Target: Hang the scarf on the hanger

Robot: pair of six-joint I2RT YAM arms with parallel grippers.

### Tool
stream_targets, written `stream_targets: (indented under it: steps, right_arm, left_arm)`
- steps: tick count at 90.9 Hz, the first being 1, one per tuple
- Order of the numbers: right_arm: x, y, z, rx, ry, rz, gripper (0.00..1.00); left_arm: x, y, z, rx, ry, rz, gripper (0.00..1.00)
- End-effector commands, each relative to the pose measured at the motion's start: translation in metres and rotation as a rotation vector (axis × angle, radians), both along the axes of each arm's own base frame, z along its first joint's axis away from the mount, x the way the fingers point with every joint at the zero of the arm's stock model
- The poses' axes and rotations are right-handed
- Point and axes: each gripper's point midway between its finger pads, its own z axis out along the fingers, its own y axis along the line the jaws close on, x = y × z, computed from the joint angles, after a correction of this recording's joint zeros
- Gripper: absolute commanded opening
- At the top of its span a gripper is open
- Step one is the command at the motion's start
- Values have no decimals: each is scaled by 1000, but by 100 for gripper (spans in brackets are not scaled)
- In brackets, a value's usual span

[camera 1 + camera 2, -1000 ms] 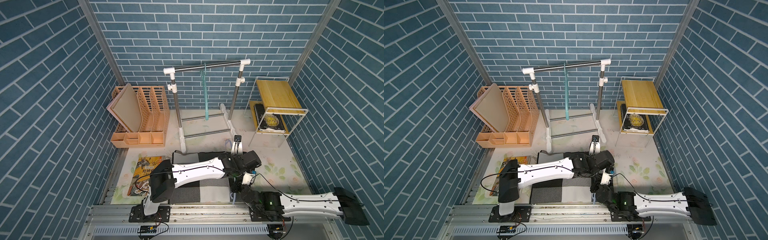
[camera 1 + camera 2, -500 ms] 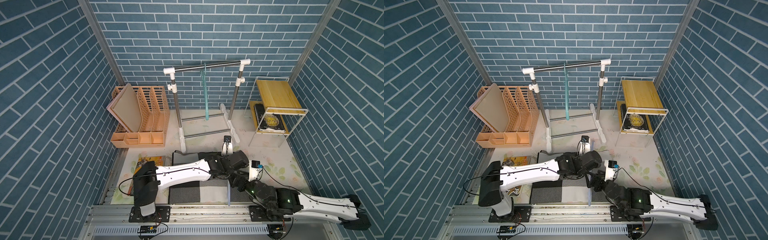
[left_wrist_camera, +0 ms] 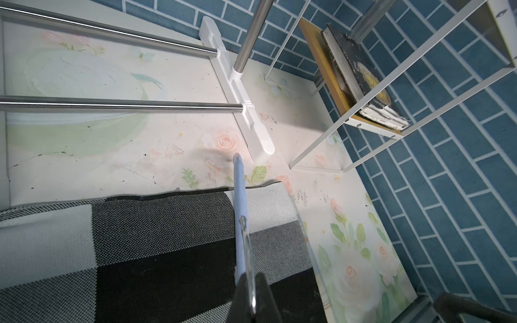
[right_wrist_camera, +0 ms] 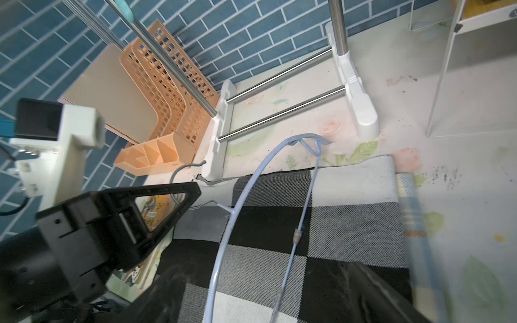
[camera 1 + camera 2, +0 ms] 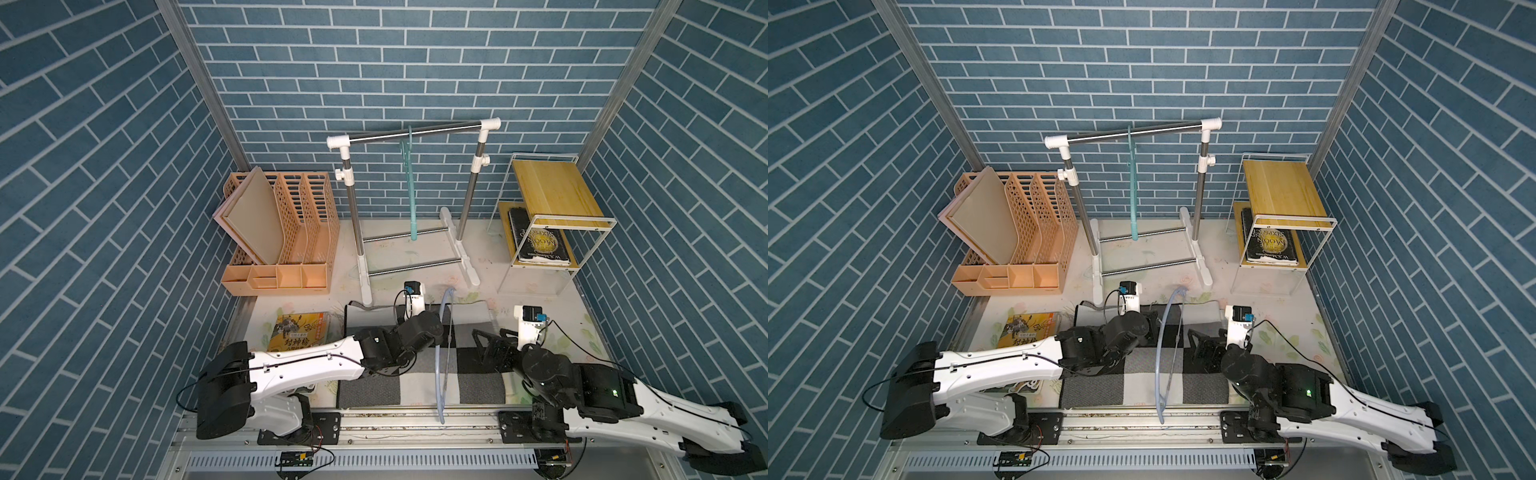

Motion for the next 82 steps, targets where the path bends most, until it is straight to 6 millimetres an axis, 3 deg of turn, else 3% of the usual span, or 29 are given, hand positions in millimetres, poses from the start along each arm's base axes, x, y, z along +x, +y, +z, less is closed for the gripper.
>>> stream_targets:
  steps: [1, 11, 19, 27, 34, 50, 60, 82]
  right_arm:
    - [12, 16, 4, -79, -10, 87, 95]
    - [33, 33, -12, -62, 72, 139, 92]
    - [49, 32, -28, -42, 122, 129, 90]
    - [60, 21, -47, -25, 173, 98, 88]
    - [70, -1, -69, -12, 230, 39, 86]
    - [76, -41, -114, 26, 324, -78, 81]
    - [77, -47, -132, 26, 381, -104, 78]
    - [77, -53, -152, -20, 448, -130, 71]
  left_arm:
    - [3, 7, 12, -94, -18, 43, 0]
    - [2, 19, 9, -117, -27, 75, 0]
    - [0, 27, 12, -136, -40, 83, 0]
    - [-1, 35, 11, -125, -44, 94, 0]
    - [-4, 42, 7, -118, -42, 106, 0]
    - [-8, 55, -8, -140, -26, 136, 0]
    - [-8, 56, -14, -130, -23, 137, 0]
    - [-11, 62, -11, -116, -39, 121, 0]
